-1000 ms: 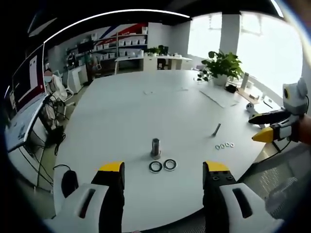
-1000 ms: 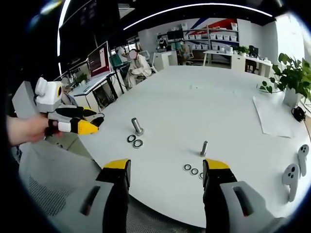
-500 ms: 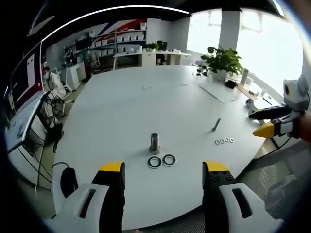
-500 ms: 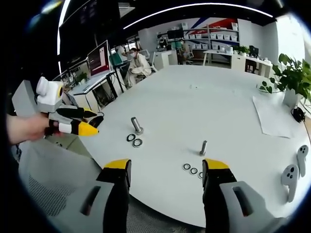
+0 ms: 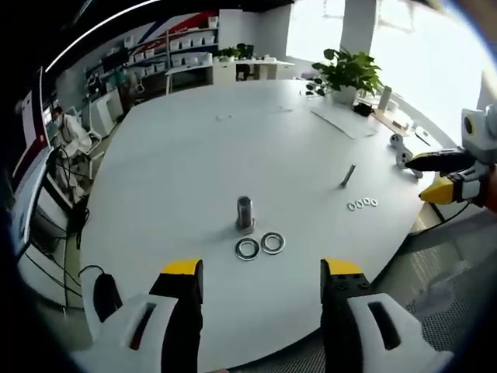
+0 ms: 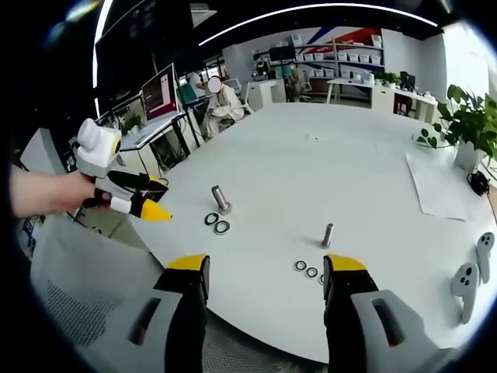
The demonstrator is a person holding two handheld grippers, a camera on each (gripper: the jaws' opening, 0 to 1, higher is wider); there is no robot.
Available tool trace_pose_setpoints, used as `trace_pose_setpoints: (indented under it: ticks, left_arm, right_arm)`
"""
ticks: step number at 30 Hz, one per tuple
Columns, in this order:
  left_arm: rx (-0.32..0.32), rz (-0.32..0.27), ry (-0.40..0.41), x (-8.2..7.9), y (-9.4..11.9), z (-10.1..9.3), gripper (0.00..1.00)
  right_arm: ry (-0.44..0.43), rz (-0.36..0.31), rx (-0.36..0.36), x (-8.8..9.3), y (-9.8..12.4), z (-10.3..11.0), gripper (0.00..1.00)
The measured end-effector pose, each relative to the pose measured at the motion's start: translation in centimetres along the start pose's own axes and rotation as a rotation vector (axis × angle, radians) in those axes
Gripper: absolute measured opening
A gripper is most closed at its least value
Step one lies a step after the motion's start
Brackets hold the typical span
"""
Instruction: Place the washer onto the threaded stud by aligning its center hole with the stud, sliding it down to the base, and recovering from edge contact or off-axis alignment until the washer reaches the visible bottom stop.
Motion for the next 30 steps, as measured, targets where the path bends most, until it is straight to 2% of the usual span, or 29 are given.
trace_pose_setpoints:
  ticks: [8, 13, 17, 21, 22, 23, 27, 30]
  left_arm:
    - [0.034, 0.070, -0.001, 0.6, -2.1, 0.6, 0.50]
    - [0.053, 0.127, -0.032, 0.8, -3.7, 0.9, 0.49]
    - [0.060, 0.152, -0.050, 0.6, -4.9, 1.1, 0.49]
    - [0.091, 0.218, -0.059, 1.4, -6.1, 0.9, 0.48]
    - [0.101, 0.257, -0.052, 1.9, -6.4, 0.9, 0.47]
    - [0.099, 0.271, -0.044, 2.1, -6.6, 1.0, 0.47]
    - [0.098, 0.291, -0.058, 2.1, -7.7, 1.3, 0.46]
    - [0.096, 0.303, -0.072, 1.7, -8.1, 1.5, 0.42]
  right_arm:
    - [-0.002, -0.001, -0.002, 0.0, 0.0, 0.0, 0.62]
    - [-0.012, 0.005, -0.001, 0.2, 0.0, -0.1, 0.62]
    - [-0.013, 0.009, 0.001, 0.2, 0.0, -0.2, 0.61]
    - [-0.008, 0.009, -0.004, 0.3, 0.0, 0.1, 0.61]
    - [0.001, 0.014, -0.009, 0.3, 0.0, 0.3, 0.61]
    - [0.014, 0.020, -0.015, 0.4, -0.1, 0.4, 0.61]
    - [0.026, 0.023, -0.015, 0.5, -0.1, 0.5, 0.61]
    - [0.017, 0.016, -0.015, 0.4, 0.0, 0.4, 0.61]
Point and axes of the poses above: the point that each gripper's makers call its tool centre point, and the gripper's own axes: y roughly backward along the fingers, z roughly to its left, x roughly out of its underside, the point moved 2 cm from there along y, roughly backward along the fingers, and after that the axes turned 1 degree about -y, right-handed, at the moved point
